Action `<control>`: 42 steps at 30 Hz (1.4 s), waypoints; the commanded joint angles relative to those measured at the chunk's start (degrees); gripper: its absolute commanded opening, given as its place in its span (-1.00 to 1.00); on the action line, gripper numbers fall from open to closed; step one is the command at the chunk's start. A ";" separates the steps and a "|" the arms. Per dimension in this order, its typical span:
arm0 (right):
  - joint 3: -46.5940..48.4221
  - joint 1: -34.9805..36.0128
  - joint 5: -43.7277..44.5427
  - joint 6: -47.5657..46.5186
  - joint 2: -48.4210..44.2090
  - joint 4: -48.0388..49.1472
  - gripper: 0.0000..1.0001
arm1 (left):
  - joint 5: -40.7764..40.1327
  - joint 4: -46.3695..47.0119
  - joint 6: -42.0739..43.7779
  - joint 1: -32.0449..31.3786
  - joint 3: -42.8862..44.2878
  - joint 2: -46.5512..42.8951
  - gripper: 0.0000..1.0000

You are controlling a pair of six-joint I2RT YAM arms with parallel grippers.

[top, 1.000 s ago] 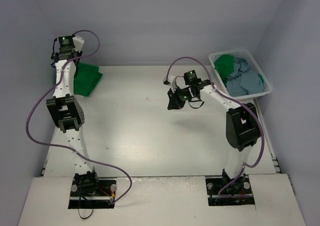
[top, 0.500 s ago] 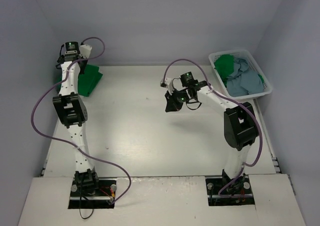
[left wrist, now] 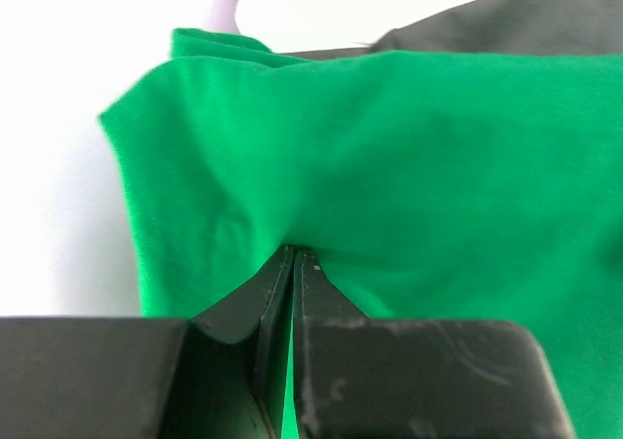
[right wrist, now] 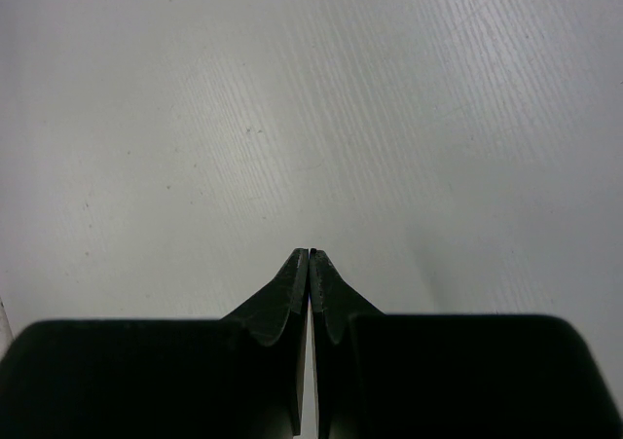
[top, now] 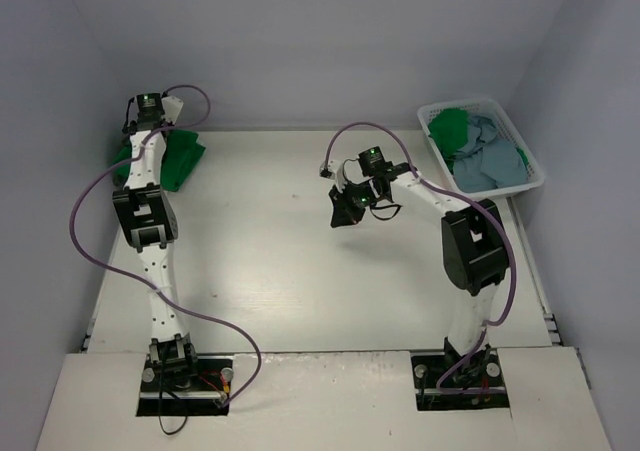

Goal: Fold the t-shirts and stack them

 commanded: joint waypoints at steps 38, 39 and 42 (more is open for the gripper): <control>1.40 1.57 -0.94 -2.15 1.93 -0.48 -1.00 | -9.91 13.31 6.71 2.38 4.90 6.25 -1.00; 1.40 1.57 -0.85 -2.24 2.02 -0.48 -1.00 | -9.91 13.22 6.54 2.38 4.73 6.70 -1.00; 1.40 1.57 -0.85 -2.24 2.46 -0.48 -1.00 | -10.09 12.69 6.63 2.38 5.16 8.54 -1.00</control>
